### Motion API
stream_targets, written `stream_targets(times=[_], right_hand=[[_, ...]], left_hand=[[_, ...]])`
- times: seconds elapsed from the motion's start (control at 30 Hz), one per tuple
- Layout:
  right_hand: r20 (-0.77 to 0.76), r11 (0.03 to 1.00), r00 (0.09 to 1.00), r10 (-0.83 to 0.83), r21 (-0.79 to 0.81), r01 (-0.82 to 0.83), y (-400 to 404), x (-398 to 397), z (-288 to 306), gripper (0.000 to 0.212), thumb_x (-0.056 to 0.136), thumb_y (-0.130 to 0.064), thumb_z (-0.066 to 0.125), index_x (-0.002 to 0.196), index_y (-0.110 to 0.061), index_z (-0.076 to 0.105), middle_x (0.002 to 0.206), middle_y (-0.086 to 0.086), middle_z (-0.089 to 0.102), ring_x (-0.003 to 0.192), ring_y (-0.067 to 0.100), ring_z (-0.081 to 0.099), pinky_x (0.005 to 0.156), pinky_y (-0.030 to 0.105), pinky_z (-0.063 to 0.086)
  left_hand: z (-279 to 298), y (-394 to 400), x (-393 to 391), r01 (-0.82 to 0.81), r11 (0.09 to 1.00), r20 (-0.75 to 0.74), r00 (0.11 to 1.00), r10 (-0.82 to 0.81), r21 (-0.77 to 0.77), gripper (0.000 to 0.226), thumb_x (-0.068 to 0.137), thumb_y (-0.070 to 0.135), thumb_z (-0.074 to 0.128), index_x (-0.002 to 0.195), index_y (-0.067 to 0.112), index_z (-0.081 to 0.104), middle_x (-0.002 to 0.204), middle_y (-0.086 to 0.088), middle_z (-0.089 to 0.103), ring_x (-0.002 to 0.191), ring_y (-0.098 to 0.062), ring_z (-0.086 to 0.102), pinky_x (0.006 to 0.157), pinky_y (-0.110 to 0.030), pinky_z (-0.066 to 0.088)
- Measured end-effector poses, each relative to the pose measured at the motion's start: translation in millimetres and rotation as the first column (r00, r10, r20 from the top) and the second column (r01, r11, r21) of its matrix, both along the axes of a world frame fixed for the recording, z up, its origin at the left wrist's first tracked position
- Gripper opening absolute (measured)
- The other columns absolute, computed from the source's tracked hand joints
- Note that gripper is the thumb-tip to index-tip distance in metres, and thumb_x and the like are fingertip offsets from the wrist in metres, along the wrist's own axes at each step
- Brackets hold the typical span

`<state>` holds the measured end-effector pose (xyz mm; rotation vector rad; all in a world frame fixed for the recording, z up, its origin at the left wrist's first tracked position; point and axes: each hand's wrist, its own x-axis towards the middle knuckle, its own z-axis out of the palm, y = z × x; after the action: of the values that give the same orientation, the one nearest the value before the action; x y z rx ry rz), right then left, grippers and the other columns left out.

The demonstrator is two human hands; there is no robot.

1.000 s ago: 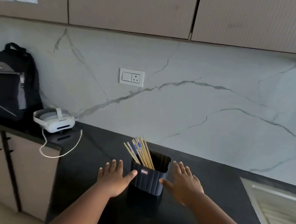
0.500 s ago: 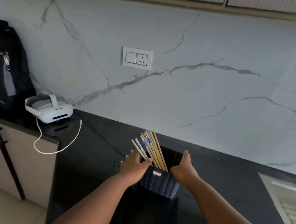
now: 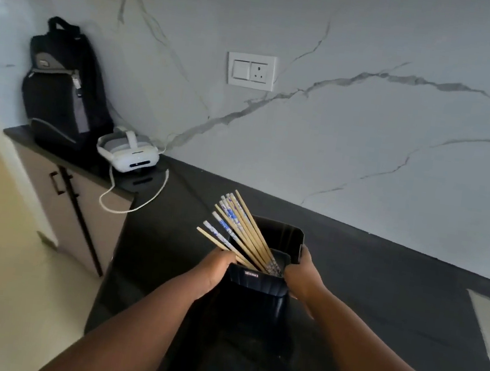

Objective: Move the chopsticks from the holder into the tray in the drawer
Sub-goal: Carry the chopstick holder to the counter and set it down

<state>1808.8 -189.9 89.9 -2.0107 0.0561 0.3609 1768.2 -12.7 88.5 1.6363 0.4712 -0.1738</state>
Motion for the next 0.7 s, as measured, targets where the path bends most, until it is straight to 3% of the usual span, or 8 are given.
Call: stream_targets(times=[0.07, 0.17, 0.3, 0.43, 0.53, 0.6, 0.7], right_hand=[[0.022, 0.998, 0.999, 0.045, 0.039, -0.046, -2, -2, -1, 0.07, 0.091, -0.01, 0.049, 0.149, -0.034, 0.018, 0.097, -0.004, 0.059, 0.082, 0.016, 0.061, 0.064, 0.033, 0.054], [0.064, 0.993, 0.992, 0.106, 0.052, -0.11, -3, -8, -1, 0.08, 0.085, -0.011, 0.058, 0.15, -0.036, 0.018, 0.113, 0.004, 0.063, 0.087, 0.02, 0.063, 0.074, 0.037, 0.054], [0.065, 0.977, 0.977, 0.202, 0.059, -0.206, 3, -21, 1, 0.074, 0.083, -0.018, 0.056, 0.144, -0.044, 0.024, 0.097, -0.004, 0.063, 0.081, 0.022, 0.065, 0.068, 0.038, 0.058], [0.031, 0.936, 0.941, 0.337, 0.099, -0.339, 26, -42, 1, 0.073, 0.081, -0.022, 0.058, 0.142, -0.045, 0.024, 0.097, -0.008, 0.062, 0.08, 0.02, 0.066, 0.057, 0.034, 0.059], [0.026, 0.905, 0.911, 0.412, 0.106, -0.412, 53, -61, 0, 0.069, 0.087, -0.017, 0.052, 0.144, -0.043, 0.023, 0.102, -0.005, 0.06, 0.082, 0.018, 0.062, 0.066, 0.039, 0.06], [0.024, 0.88, 0.886, 0.463, 0.102, -0.463, 74, -76, -1, 0.067, 0.089, -0.013, 0.049, 0.144, -0.042, 0.024, 0.095, -0.009, 0.056, 0.079, 0.015, 0.058, 0.06, 0.036, 0.056], [0.002, 0.825, 0.831, 0.556, 0.124, -0.552, 109, -109, -2, 0.065, 0.089, -0.011, 0.053, 0.143, -0.039, 0.029, 0.091, -0.013, 0.052, 0.078, 0.012, 0.056, 0.048, 0.025, 0.048]], left_hand=[[3, -5, -11, -0.074, 0.997, -0.031, 0.997, 0.074, -0.003, 0.028, 0.091, -0.006, 0.038, 0.076, 0.011, 0.054, 0.078, -0.002, 0.054, 0.063, -0.009, 0.055, 0.043, -0.009, 0.042], [2, -13, -27, -0.156, 0.987, -0.056, 0.986, 0.159, 0.043, 0.029, 0.092, -0.005, 0.04, 0.073, 0.015, 0.049, 0.081, 0.0, 0.051, 0.069, -0.006, 0.046, 0.055, -0.016, 0.036], [1, -14, -59, -0.278, 0.955, -0.083, 0.955, 0.286, 0.1, 0.029, 0.093, -0.001, 0.044, 0.068, 0.013, 0.046, 0.074, -0.001, 0.048, 0.065, -0.008, 0.044, 0.057, -0.02, 0.036], [6, -1, -102, -0.323, 0.93, -0.06, 0.939, 0.338, 0.176, 0.032, 0.088, -0.004, 0.043, 0.061, 0.013, 0.043, 0.064, -0.003, 0.044, 0.06, -0.013, 0.042, 0.056, -0.025, 0.034], [9, 12, -139, -0.412, 0.891, -0.017, 0.906, 0.423, 0.19, 0.025, 0.085, -0.008, 0.039, 0.067, 0.008, 0.044, 0.064, -0.009, 0.042, 0.063, -0.019, 0.042, 0.056, -0.028, 0.031], [9, 23, -166, -0.492, 0.856, 0.039, 0.869, 0.493, 0.157, 0.024, 0.088, -0.005, 0.038, 0.072, 0.01, 0.046, 0.064, -0.005, 0.042, 0.059, -0.014, 0.041, 0.054, -0.023, 0.032], [7, 37, -216, -0.533, 0.84, 0.158, 0.842, 0.516, 0.097, 0.029, 0.093, -0.004, 0.04, 0.08, 0.017, 0.056, 0.06, 0.01, 0.06, 0.057, 0.001, 0.056, 0.052, -0.012, 0.044]])
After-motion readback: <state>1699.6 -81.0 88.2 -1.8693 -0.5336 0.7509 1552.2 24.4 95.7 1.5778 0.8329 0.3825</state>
